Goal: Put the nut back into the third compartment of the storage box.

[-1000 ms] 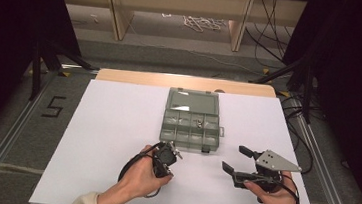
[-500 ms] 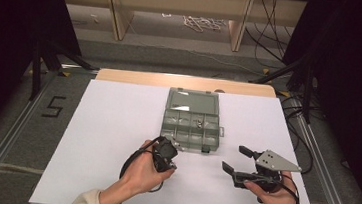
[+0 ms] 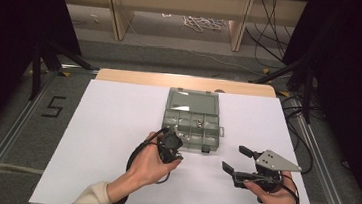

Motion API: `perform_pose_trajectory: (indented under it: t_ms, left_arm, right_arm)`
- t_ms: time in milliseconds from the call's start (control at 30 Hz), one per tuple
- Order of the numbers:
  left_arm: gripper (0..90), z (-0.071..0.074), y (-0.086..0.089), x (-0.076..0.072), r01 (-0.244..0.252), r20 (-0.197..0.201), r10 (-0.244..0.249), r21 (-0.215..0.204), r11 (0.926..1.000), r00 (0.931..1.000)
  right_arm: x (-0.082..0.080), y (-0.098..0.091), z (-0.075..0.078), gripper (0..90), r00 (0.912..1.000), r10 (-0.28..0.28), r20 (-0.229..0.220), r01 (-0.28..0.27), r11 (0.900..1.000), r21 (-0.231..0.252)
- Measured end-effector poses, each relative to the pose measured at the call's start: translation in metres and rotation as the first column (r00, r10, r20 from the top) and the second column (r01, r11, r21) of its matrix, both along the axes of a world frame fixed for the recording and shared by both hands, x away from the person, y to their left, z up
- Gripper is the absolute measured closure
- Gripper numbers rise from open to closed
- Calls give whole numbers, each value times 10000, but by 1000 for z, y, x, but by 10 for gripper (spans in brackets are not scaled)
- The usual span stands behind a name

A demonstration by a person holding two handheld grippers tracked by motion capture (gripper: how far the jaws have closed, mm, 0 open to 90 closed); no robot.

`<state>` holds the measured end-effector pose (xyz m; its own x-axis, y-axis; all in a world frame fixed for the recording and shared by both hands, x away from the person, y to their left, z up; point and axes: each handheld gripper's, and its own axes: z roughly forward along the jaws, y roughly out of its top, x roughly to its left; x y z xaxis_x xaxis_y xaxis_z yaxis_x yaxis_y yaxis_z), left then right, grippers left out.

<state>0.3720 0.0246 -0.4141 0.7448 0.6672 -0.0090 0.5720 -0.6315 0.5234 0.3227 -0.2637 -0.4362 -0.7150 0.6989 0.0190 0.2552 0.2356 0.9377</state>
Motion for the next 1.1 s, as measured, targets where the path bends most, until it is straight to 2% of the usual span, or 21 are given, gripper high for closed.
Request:
perform_pose_trajectory:
  t_ms: [33,133,167,200,233,267,333,400,433,533,900,933,967,1000,1067,1100]
  left_arm:
    - [702,1,-1,2,-56,34,56,-23,10000,10000]
    - [702,3,-5,6,-49,92,50,-92,9999,9999]
    - [702,4,-6,7,-101,115,102,-104,9999,9999]
    - [702,5,-7,8,-7,141,7,-38,10000,9999]
    - [702,5,-8,9,-73,146,74,-112,9999,9999]
    - [702,6,-9,10,-35,162,37,-103,9999,9999]
    - [702,7,-11,12,-45,185,47,-112,9999,9998]
    - [702,8,-12,14,-92,242,96,-155,9998,9997]
    - [702,8,-12,15,-31,236,35,-130,9999,9997]
    - [702,8,-14,19,-134,281,140,-219,9997,9995]
    - [702,12,-23,36,-212,454,226,-312,9993,9987]
    - [702,12,-24,37,-247,490,265,-371,9990,9984]
    - [702,13,-26,38,-311,555,332,-387,9988,9979]
    - [702,13,-26,40,-223,568,244,-384,9990,9981]
    - [702,13,-28,42,-290,588,315,-430,9987,9978]
    - [701,13,-29,44,-287,642,315,-441,9986,9974]
  right_arm:
    - [-1,-1,1,197,9999,-41,-109,40,9999,-153]
    - [-1,-1,1,197,9999,-39,-121,37,9999,-151]
    - [0,0,0,197,10000,-16,-85,16,10000,51]
    - [0,0,0,197,9999,11,-114,-10,10000,31]
    - [-1,0,1,197,9995,26,-319,-24,10000,87]
    - [0,0,0,197,10000,30,-58,-30,10000,12]
    - [-1,0,0,197,9997,14,-229,-13,10000,29]
    - [0,0,0,197,10000,21,-36,-21,10000,-9]
    - [-1,0,0,197,9998,34,-196,-33,10000,35]
    - [-1,-1,1,197,9999,-44,-123,42,9999,-150]
    - [1,-1,0,197,10000,27,-10,-27,10000,-14]
    - [1,-1,0,197,10000,31,-19,-31,10000,-10]
    - [-1,0,0,197,9997,16,-237,-16,10000,28]
    - [0,-1,0,197,10000,24,-34,-24,10000,-2]
    - [1,0,-1,197,10000,40,50,-40,9999,102]
    - [1,-1,0,197,10000,17,26,-17,10000,-14]
